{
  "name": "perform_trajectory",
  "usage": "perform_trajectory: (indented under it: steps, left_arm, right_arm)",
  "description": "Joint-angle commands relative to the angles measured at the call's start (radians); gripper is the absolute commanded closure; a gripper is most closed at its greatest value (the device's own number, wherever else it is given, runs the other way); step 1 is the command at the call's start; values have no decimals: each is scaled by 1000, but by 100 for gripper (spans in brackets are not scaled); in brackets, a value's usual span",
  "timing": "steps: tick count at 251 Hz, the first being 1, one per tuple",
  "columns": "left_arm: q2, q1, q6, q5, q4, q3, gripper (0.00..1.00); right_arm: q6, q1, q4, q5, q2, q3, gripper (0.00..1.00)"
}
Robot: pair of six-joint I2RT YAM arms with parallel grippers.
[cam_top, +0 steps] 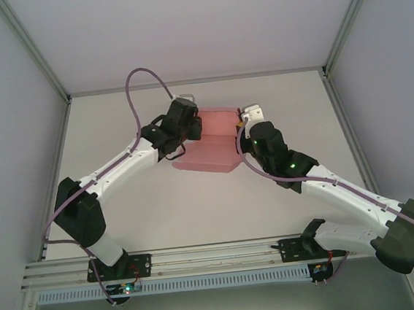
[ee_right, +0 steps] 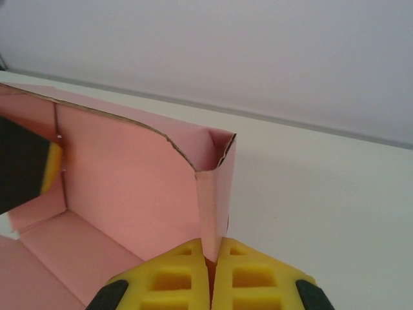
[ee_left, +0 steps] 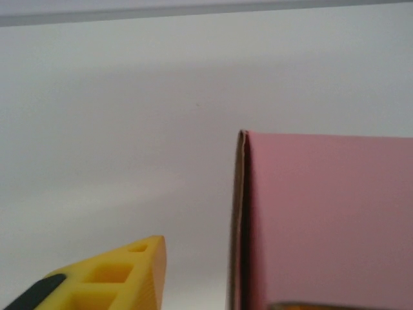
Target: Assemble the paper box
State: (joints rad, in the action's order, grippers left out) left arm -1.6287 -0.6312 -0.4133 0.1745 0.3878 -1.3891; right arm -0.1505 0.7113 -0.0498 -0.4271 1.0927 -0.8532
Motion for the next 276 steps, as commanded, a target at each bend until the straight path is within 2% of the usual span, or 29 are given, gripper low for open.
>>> perform_trajectory:
  steps: [1, 27, 37, 56, 70, 86, 111, 167, 211, 229, 276]
  left_arm:
    - [85, 20, 41, -143, -55, 34, 58]
    - [136, 20, 49, -214, -74, 66, 52]
    - [149, 19, 59, -237, -76, 73, 47]
    - [162, 19, 61, -251, -65, 74, 45]
    - [161, 19, 64, -253, -50, 67, 40]
    - [158, 19, 67, -252, -37, 64, 21]
    - [167, 19, 70, -239, -19, 64, 0]
    - [268, 30, 63, -160, 32, 110, 0]
    - [324, 45, 50, -47, 92, 133, 0]
    - [338, 55, 48, -34, 89, 158, 0]
    - [350, 84, 35, -62, 50, 211, 0]
  right_arm:
    - [-23, 5, 27, -23, -23, -14, 100]
    - [-36, -3, 27, -14, -18, -12, 100]
    - [-40, -6, 25, -8, -15, -11, 100]
    - [-48, -10, 24, 1, -9, -8, 100]
    - [-52, -13, 24, 12, -5, -7, 100]
    - [-55, -20, 20, 31, 0, -7, 100]
    - [-82, -50, -22, 83, 21, -19, 100]
    - [-259, -159, -273, 255, 145, -76, 100]
    - [-392, -193, -422, 400, 266, -93, 100]
    - [-434, -203, -450, 469, 319, -93, 100]
    - [-512, -204, -472, 485, 445, -114, 100]
